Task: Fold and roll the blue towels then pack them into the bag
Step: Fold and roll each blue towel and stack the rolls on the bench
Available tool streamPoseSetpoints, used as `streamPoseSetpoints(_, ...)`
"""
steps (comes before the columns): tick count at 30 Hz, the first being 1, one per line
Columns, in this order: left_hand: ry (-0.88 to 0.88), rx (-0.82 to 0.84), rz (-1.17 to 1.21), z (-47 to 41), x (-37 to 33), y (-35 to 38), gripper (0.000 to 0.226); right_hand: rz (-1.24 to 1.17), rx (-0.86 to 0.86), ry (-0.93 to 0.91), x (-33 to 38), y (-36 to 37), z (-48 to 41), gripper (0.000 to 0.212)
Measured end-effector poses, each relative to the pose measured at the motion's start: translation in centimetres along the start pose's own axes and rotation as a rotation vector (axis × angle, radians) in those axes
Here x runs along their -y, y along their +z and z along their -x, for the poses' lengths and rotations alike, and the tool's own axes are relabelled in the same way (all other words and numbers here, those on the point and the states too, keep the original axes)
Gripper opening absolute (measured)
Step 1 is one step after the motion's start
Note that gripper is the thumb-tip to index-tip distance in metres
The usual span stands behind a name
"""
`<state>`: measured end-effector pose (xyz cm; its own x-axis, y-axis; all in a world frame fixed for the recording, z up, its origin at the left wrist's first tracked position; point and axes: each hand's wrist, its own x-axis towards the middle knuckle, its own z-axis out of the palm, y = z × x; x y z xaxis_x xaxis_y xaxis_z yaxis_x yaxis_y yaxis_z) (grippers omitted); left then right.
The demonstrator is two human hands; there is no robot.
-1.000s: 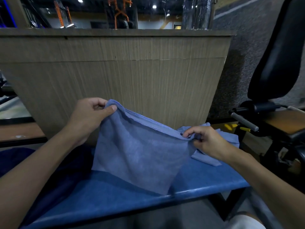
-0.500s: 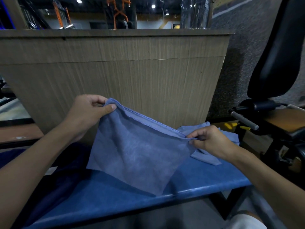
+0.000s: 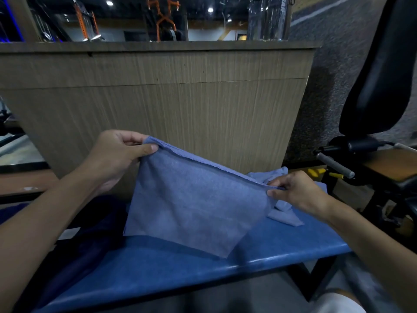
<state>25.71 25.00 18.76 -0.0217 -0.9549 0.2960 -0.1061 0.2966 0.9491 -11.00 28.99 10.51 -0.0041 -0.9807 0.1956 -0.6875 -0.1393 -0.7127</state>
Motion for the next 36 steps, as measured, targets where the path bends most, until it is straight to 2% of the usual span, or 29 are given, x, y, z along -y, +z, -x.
streamPoseSetpoints(3,-0.001,0.003,0.023,0.1,0.1,0.1,0.012,0.025,0.043,0.020,0.1,-0.3,0.1,0.020)
streamPoseSetpoints(8,-0.051,0.000,0.090,0.2,0.0,0.1,0.011,-0.086,0.053,0.016,0.6,-1.0,0.4,0.016)
streamPoseSetpoints(13,-0.124,0.028,0.185,0.4,0.1,-0.1,0.012,-0.207,-0.071,0.060,0.8,-1.6,0.1,0.017)
streamPoseSetpoints(16,-0.158,0.016,0.252,0.5,0.1,-0.2,0.016,-0.396,-0.179,0.066,1.0,-1.5,0.3,0.013)
streamPoseSetpoints(18,-0.174,0.010,0.284,0.5,0.2,-0.3,0.020,-0.567,-0.213,0.056,1.0,-1.7,0.3,0.025)
streamPoseSetpoints(21,-0.172,-0.016,0.328,0.6,0.3,-0.1,0.018,-0.718,-0.200,0.020,1.0,-1.9,0.4,0.063)
streamPoseSetpoints(25,-0.155,-0.044,0.353,0.6,0.2,0.2,0.015,-0.699,-0.170,-0.017,1.1,-1.8,0.5,0.075)
streamPoseSetpoints(27,-0.149,-0.059,0.349,0.5,0.1,0.2,0.011,-0.644,-0.198,-0.004,1.2,-1.9,0.6,0.065)
streamPoseSetpoints(30,-0.130,-0.060,0.316,0.6,-0.1,0.3,0.008,-0.538,-0.279,0.032,1.7,-2.3,0.4,0.014)
streamPoseSetpoints(36,-0.090,-0.076,0.208,0.5,0.4,0.1,0.015,-0.502,-0.361,0.064,2.0,-2.7,0.0,0.008)
